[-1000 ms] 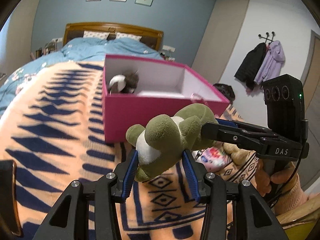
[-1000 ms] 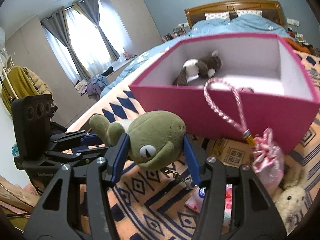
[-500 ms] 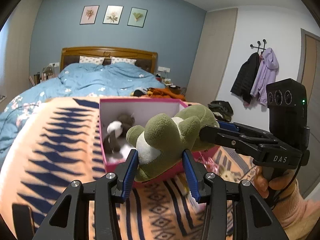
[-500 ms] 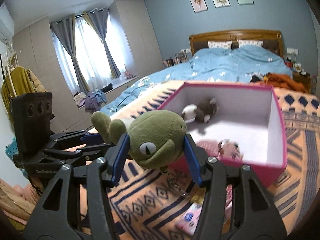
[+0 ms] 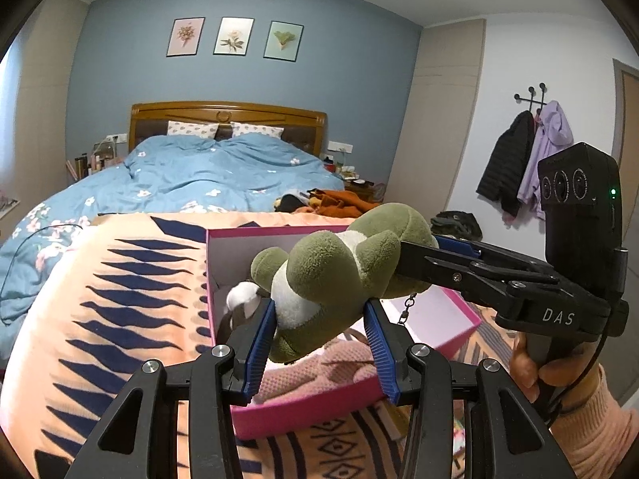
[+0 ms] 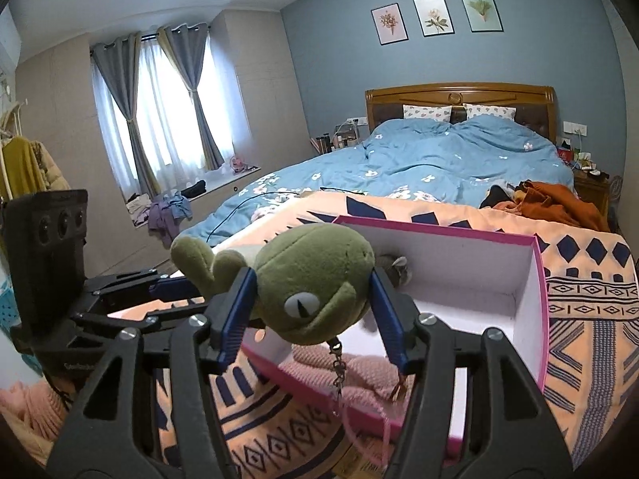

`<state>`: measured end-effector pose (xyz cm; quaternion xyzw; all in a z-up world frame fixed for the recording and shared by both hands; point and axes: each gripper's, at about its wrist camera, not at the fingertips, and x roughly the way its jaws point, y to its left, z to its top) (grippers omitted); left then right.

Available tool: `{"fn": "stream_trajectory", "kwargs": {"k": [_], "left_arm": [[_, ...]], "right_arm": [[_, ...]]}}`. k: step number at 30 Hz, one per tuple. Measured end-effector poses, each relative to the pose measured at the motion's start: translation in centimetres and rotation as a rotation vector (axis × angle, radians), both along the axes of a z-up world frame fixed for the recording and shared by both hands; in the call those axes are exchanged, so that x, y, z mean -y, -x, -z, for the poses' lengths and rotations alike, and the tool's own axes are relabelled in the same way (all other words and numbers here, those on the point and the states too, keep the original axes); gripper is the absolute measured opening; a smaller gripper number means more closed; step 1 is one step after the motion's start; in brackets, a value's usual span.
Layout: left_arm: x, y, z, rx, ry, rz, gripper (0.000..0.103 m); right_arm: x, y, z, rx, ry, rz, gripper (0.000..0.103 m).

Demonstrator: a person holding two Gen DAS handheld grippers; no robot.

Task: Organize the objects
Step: 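Carry the green frog plush with the right gripper into the pink box and release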

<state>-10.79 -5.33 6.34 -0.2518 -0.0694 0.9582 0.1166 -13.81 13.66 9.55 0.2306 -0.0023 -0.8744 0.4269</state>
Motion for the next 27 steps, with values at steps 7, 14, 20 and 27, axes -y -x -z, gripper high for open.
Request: {"fn": "stream_trajectory", "kwargs": {"k": [7, 14, 20, 27], "left_arm": [[0.4, 1.9, 1.1, 0.043, -0.006, -0.013, 0.046], [0.6, 3.5, 3.0, 0.115, -0.013, -0.025, 0.046], [0.8, 4.7, 4.2, 0.165, -0.008, -0.077, 0.046], [0.6, 3.3, 3.9, 0.121, 0.004, -0.083, 0.052]], "right_arm": [[0.9, 1.6, 0.2, 0.012, -0.022, -0.005, 0.06], [1.5, 3.2, 1.9, 0.071, -0.05, -0.006, 0.061], [2.4, 4.7, 3.9, 0.129, -0.092, -0.013, 0.066], [2.3, 4.7, 5.4, 0.157, -0.112, -0.019, 0.069]]}}
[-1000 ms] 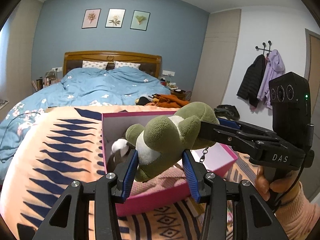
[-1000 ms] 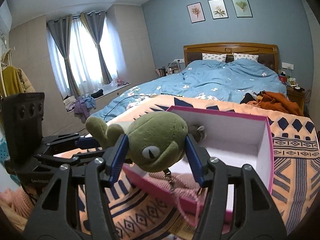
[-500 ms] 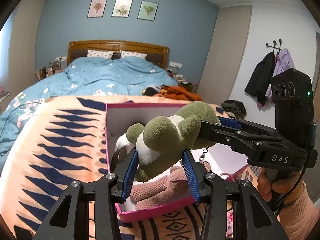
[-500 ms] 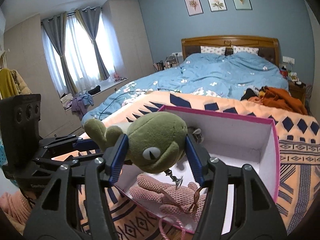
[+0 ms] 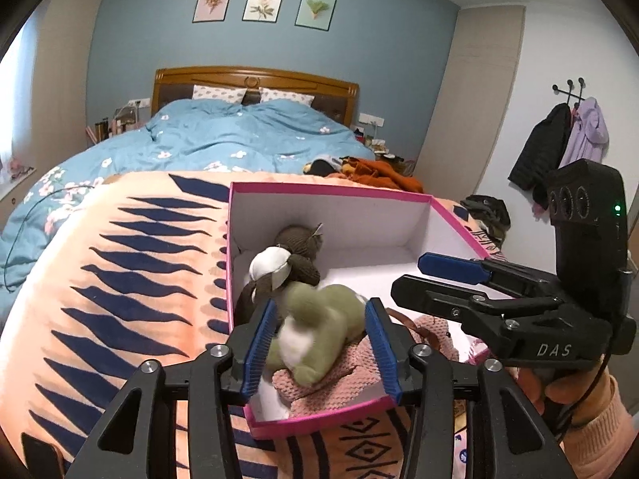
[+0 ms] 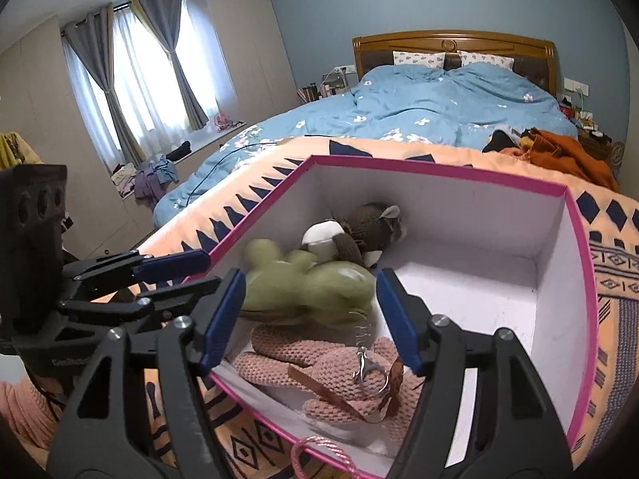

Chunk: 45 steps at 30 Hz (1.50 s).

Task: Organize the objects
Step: 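Carry the green frog plush with the right gripper into the pink box and release, then move the right gripper past the pink pouch toward the cream bunny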

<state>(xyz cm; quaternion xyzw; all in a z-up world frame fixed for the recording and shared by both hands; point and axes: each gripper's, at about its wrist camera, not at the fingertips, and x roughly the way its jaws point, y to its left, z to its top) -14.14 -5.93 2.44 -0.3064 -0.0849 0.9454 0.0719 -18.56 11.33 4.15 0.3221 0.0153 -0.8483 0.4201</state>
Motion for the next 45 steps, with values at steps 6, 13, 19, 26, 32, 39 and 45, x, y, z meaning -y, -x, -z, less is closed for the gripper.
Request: {"fn": "stream_trajectory", "kwargs": {"k": [6, 13, 19, 26, 32, 39, 45], "left_arm": [[-1.2, -1.8, -0.1, -0.045, 0.017, 0.041, 0.062], [-3.0, -4.3, -0.3, -0.081, 0.021, 0.095, 0.064], [-4.7, -5.9, 0.6, -0.073, 0.004, 0.154, 0.064], [-7.8, -6.4, 2.8, -0.012, 0.019, 0.23, 0.064], [-8.9, -6.7, 4.3, 0.034, 0.016, 0.257, 0.064], [-9.5, -6.9, 5.1, 0.064, 0.012, 0.269, 0.064], [-9.8, -7.0, 5.4, 0.082, 0.012, 0.275, 0.064]], "right_arm": [[-1.7, -1.2, -0.1, 0.012, 0.049, 0.011, 0.069], [-5.1, -3.9, -1.1, -0.01, 0.117, 0.026, 0.07], [-7.9, -6.3, -0.9, -0.022, 0.132, 0.044, 0.07], [-9.3, -8.3, 1.9, 0.009, 0.052, 0.084, 0.07], [-9.0, -9.0, 3.9, -0.013, -0.046, 0.113, 0.07], [-9.0, -9.0, 5.0, -0.043, -0.098, 0.136, 0.07], [-9.8, -8.3, 5.7, -0.02, -0.099, 0.165, 0.048]]}}
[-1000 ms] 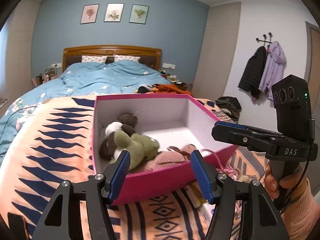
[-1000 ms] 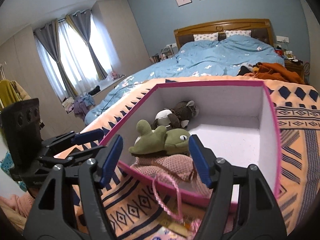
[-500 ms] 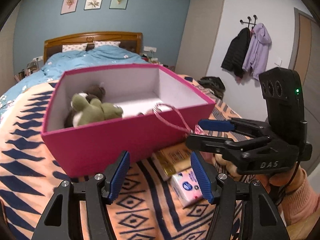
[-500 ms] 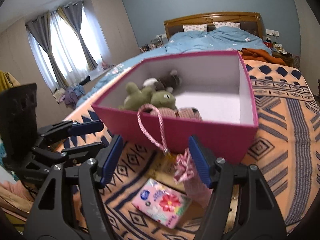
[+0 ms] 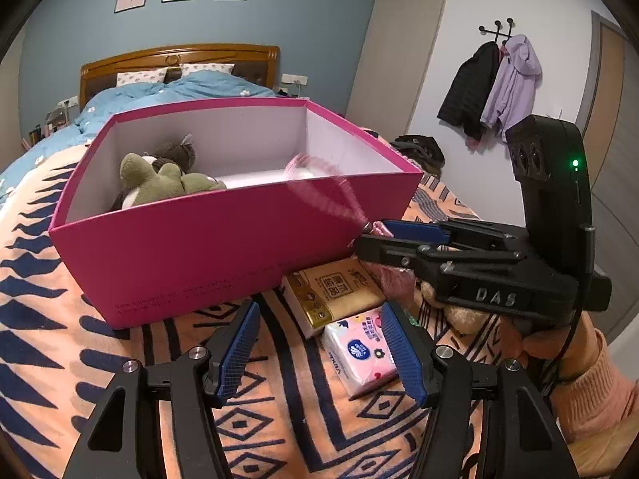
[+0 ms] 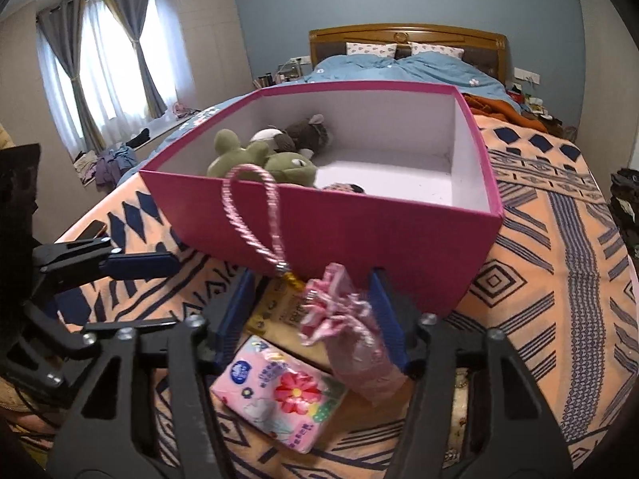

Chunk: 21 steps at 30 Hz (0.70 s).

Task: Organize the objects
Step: 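Move the right gripper past the pink pouch toward the cream bunny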

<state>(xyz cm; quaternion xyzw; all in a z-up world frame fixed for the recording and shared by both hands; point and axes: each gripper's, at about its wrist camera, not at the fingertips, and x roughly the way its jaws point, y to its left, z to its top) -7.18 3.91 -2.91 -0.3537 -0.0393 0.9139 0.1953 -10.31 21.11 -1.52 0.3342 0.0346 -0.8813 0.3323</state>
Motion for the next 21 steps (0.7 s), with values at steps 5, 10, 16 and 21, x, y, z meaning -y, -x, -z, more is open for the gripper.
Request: {"fn": "stream_trajectory", "kwargs": {"k": [5, 10, 16, 21], "left_arm": [[-0.3, -0.2, 0.1, 0.003, -0.009, 0.013, 0.064], [-0.9, -0.2, -0.1, 0.003, -0.015, 0.036, 0.064], [-1.7, -0.2, 0.0, 0.009, -0.014, 0.059, 0.064], [-2.1, -0.3, 0.0, 0.009, -0.001, 0.065, 0.064]], "right_arm": [[-1.9, -0.1, -0.5, 0.014, 0.053, 0.015, 0.035], [-4.5, -0.6, -1.4, 0.049, 0.158, 0.028, 0.024], [-6.9, -1.2, -2.2, 0.092, 0.279, 0.026, 0.016], [-7.6, -1.4, -2.3, 0.086, 0.252, 0.06, 0.016]]}}
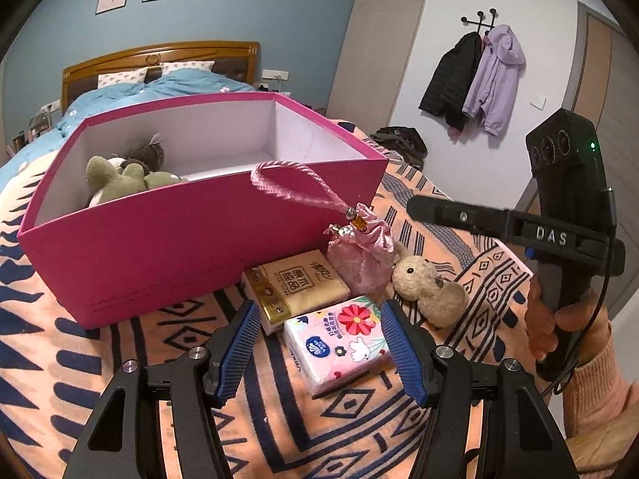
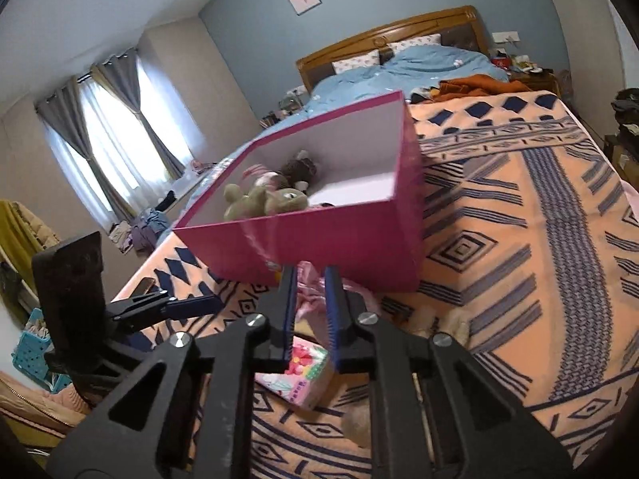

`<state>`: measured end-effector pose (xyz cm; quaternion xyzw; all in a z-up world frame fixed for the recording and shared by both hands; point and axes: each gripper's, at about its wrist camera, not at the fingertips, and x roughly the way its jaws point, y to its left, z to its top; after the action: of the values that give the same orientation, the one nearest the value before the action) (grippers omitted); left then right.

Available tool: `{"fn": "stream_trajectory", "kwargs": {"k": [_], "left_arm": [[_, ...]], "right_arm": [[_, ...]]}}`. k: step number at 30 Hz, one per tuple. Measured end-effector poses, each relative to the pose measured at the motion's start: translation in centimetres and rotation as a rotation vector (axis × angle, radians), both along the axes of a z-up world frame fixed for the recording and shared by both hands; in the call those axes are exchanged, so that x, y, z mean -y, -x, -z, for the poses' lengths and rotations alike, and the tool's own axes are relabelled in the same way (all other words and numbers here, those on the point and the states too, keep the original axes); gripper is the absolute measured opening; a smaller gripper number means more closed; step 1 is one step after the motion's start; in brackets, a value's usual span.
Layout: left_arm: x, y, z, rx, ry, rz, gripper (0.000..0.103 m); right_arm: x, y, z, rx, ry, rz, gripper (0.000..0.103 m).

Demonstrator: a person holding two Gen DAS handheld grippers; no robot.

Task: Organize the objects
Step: 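Move the right gripper past the pink pouch toward the cream bunny, then grasp the cream bunny plush with the right gripper and lift it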

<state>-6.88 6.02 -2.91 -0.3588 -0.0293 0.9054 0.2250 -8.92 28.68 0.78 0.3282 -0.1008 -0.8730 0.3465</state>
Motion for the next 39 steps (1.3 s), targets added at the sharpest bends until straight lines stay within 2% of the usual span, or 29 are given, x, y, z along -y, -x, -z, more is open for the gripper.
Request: {"fn": "stream_trajectory", "kwargs": {"k": [2, 3, 4, 6, 7, 11, 14, 18, 21, 29, 33, 39], "left_arm": [[-0.1, 0.0, 0.1, 0.006, 0.0, 0.0, 0.064], [-0.1, 0.1, 0.1, 0.009, 0.0, 0.0, 0.064], [-0.1, 0.1, 0.2, 0.012, 0.001, 0.0, 0.064], [-0.3, 0.1, 0.4, 0.016, 0.002, 0.001, 0.064], [-0.4, 0.1, 0.4, 0.019, 0.003, 0.001, 0.064], [-0.6, -0.1, 0.6, 0.024, 0.008, 0.005, 0.064], [-0.9, -0.3, 0.5, 0.024, 0.003, 0.022, 0.064], [-2.0, -0.7, 0.3, 0.024, 0.0, 0.078, 0.064], [-3.3, -0.7, 0.2, 0.031, 0.005, 0.13, 0.064], [-5.8, -0.9, 1.0, 0.073, 0.003, 0.21, 0.064], [-6.0, -0.7, 1.2, 0.088, -0.003, 0.215, 0.064], [-6.4, -0.5, 1.7, 0.108, -0.008, 0.23, 0.064]], "right_arm": [[-0.1, -0.1, 0.3, 0.006, -0.008, -0.003, 0.02], [0.0, -0.3, 0.5, 0.006, -0.022, -0.005, 0.029], [0.1, -0.4, 0.8, 0.006, -0.032, -0.016, 0.042], [0.8, -0.9, 1.3, 0.001, -0.071, -0.03, 0.055], [1.1, -1.1, 1.6, -0.003, -0.094, -0.035, 0.056], [2.2, -1.5, 2.8, -0.033, -0.224, -0.004, 0.056], [0.1, -1.5, 3.0, -0.008, -0.155, 0.027, 0.056], [-3.8, -1.6, 2.8, 0.017, -0.114, 0.134, 0.056], [-5.6, -1.5, 3.2, 0.06, -0.101, 0.168, 0.057], [-5.1, -0.5, 6.4, 0.196, -0.067, 0.111, 0.057], [-3.8, -1.0, 7.1, 0.216, -0.037, 0.061, 0.04], [-3.0, -1.4, 7.0, 0.225, -0.036, 0.044, 0.04]]}}
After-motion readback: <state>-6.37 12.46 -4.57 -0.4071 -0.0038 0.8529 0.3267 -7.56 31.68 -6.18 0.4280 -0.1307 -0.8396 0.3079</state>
